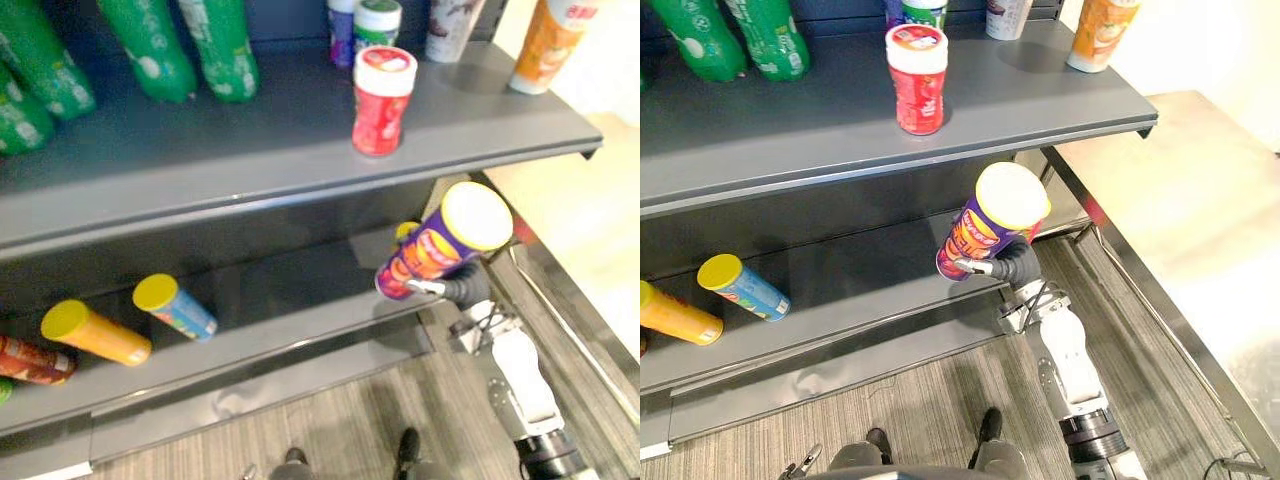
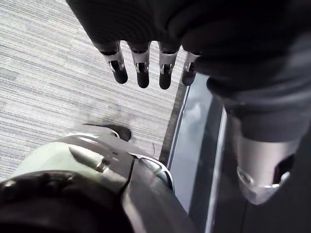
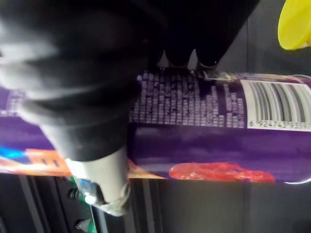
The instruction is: Put the gum and the chips on the shelf.
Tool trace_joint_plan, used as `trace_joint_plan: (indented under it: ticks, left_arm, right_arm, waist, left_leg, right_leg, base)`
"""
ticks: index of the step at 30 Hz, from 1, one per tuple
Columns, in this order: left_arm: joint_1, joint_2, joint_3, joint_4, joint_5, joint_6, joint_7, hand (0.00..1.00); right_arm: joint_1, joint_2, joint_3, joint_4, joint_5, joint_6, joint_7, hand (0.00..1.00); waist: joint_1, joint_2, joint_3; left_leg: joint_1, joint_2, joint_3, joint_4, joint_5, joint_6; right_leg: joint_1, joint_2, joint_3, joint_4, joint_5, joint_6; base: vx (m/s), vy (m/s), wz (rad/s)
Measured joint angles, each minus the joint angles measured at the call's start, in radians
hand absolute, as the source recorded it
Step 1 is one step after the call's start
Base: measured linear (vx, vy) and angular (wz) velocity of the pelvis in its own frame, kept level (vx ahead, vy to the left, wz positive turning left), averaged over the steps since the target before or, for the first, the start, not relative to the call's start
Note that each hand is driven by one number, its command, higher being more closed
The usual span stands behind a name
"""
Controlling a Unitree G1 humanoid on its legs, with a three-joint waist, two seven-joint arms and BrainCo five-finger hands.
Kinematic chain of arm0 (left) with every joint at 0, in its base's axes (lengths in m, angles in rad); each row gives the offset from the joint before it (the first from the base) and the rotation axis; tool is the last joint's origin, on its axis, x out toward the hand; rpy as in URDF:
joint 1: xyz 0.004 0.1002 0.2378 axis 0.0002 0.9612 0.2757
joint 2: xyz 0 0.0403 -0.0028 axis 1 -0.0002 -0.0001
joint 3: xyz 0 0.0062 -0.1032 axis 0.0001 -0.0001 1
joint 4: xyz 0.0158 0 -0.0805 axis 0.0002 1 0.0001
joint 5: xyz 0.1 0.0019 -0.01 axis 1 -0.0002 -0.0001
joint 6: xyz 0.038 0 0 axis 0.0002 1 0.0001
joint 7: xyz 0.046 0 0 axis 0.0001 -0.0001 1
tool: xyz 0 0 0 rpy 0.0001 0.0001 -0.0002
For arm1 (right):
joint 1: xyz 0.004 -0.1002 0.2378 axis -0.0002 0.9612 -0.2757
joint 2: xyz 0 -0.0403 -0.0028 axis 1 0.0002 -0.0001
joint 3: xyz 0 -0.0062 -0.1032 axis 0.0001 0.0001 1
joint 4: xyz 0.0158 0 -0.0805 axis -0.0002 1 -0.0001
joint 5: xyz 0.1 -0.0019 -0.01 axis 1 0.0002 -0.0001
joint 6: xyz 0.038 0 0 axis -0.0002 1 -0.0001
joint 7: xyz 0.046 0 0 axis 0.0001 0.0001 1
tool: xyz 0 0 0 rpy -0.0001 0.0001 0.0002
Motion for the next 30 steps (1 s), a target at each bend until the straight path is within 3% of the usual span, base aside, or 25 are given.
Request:
trace_joint_plan:
  ticks: [5, 12, 17, 22, 26, 30]
  left_arm:
    - [0.001, -0.003, -0.002, 0.0, 0.0, -0.017, 0.001, 0.0]
    - [0.0, -0.003, -0.026, 0.0, 0.0, -0.037, 0.016, 0.0]
    - [-0.012, 0.006, -0.063, 0.0, 0.0, -0.037, 0.039, 0.0]
    - [-0.075, 0.02, -0.102, 0.0, -0.01, -0.037, 0.048, 0.0]
    - [-0.144, 0.018, -0.113, -0.013, -0.019, -0.037, 0.051, 0.0]
    - [-0.182, 0.018, -0.122, -0.028, -0.052, -0.037, 0.055, 0.0]
  right_arm:
    - [0.058, -0.014, 0.043, -0.088, 0.0, 0.046, 0.034, 1.0]
    - [0.084, -0.015, 0.148, -0.098, -0.001, 0.081, 0.062, 1.0]
    - [0.09, -0.016, 0.245, -0.098, -0.003, 0.085, 0.065, 1.0]
    - [0.008, -0.006, 0.307, -0.003, -0.085, 0.081, -0.033, 1.0]
    - [-0.114, 0.0, 0.306, 0.102, -0.122, 0.072, -0.118, 1.0]
    - [-0.186, 0.022, 0.31, 0.179, -0.187, 0.049, -0.197, 1.0]
  waist:
    - [-0.002, 0.001, -0.001]
    - [-0.002, 0.006, -0.005]
    - [-0.001, 0.01, -0.007]
    - [0.008, 0.029, 0.008]
    - [0.02, 0.059, 0.073]
    - [0.029, 0.066, 0.127]
  left_leg:
    - [0.024, 0.001, -0.003, -0.069, 0.044, -0.012]
    - [0.034, -0.009, -0.002, -0.095, 0.051, -0.01]
    - [0.021, -0.019, -0.017, -0.098, 0.055, -0.007]
    - [-0.064, -0.028, -0.071, -0.063, 0.061, 0.002]
    - [-0.142, -0.027, -0.106, 0.017, 0.048, 0.023]
    - [-0.176, -0.023, -0.117, 0.05, 0.044, 0.025]
  right_leg:
    - [0.01, 0.024, -0.007, -0.024, 0.0, 0.0]
    - [0.017, 0.019, -0.007, -0.04, 0.006, 0.007]
    - [0.015, 0.01, -0.022, -0.045, 0.007, 0.009]
    - [-0.039, -0.009, -0.065, -0.002, 0.004, 0.01]
    - [-0.096, -0.039, -0.073, 0.076, -0.017, 0.007]
    - [-0.127, -0.049, -0.077, 0.118, -0.026, -0.001]
  base:
    - [0.0, -0.057, 0.02]
    - [0.0, 0.0, 0.0]
    - [0.02, 0.004, 0.1]
    - [-0.03, 0.012, 0.31]
    - [-0.1, 0.02, 0.19]
    - [-0.13, 0.014, 0.1]
